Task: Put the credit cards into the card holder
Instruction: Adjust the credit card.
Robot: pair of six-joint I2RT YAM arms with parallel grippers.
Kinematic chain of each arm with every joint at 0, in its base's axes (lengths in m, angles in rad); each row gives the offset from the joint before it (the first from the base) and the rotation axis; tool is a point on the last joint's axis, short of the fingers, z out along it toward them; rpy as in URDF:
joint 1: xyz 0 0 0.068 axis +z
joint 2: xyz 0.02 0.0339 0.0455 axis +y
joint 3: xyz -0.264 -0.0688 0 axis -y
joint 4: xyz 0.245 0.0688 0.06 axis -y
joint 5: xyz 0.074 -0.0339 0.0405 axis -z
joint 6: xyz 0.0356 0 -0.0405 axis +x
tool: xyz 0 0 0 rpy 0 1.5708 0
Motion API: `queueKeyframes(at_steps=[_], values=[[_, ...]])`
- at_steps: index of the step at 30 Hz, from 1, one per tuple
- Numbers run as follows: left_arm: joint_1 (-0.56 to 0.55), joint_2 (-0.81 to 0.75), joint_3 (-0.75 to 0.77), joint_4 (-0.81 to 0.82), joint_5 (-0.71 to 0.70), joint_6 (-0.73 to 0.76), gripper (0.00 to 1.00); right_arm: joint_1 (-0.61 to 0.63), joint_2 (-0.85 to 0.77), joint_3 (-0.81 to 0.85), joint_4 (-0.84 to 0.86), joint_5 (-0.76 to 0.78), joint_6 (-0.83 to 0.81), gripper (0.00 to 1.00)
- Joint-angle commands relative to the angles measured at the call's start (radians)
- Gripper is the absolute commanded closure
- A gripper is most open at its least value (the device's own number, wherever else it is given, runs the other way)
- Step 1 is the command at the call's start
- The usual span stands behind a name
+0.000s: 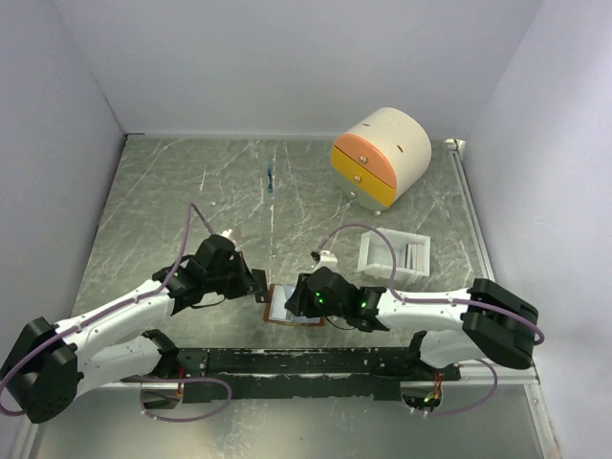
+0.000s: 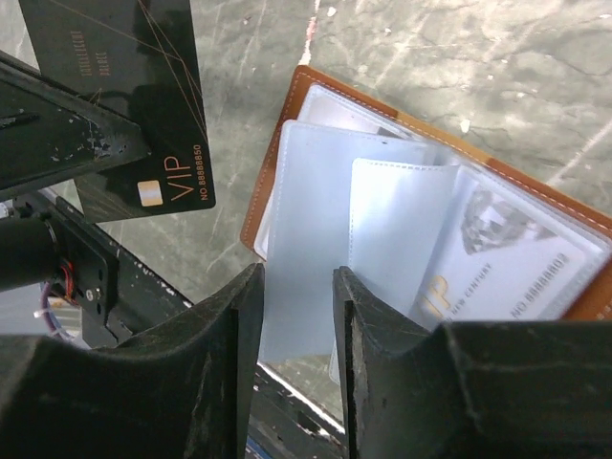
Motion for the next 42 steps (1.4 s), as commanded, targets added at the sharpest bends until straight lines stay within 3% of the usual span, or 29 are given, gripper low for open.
queueKeyframes(at_steps=[1, 9, 13, 18, 24, 27, 35, 42], values=[[0.01, -0.034, 0.04, -0.053, -0.042, 0.023, 0.93, 0.002, 0.061, 0.065, 0.056, -0.031, -0.033, 0.64], [0.013, -0.069, 0.065, -0.078, -0.046, 0.026, 0.93, 0.002, 0.099, 0.094, 0.037, -0.025, -0.054, 0.54], [0.013, -0.067, 0.059, -0.023, 0.016, 0.031, 0.93, 0.002, 0.095, 0.112, -0.02, 0.003, -0.068, 0.53], [0.013, -0.014, 0.024, 0.109, 0.159, 0.032, 0.93, 0.002, -0.001, 0.112, -0.144, 0.055, -0.056, 0.54], [0.014, 0.001, -0.017, 0.172, 0.195, 0.021, 0.93, 0.002, -0.13, 0.071, -0.283, 0.115, -0.038, 0.56], [0.013, 0.006, -0.032, 0.216, 0.234, 0.025, 0.93, 0.003, -0.176, 0.044, -0.216, 0.069, -0.045, 0.59], [0.013, -0.012, -0.122, 0.438, 0.424, -0.024, 0.93, -0.019, -0.254, -0.125, 0.2, -0.095, 0.066, 0.54], [0.014, -0.077, -0.201, 0.599, 0.5, -0.096, 0.93, -0.027, -0.358, -0.187, 0.258, -0.062, 0.104, 0.49]])
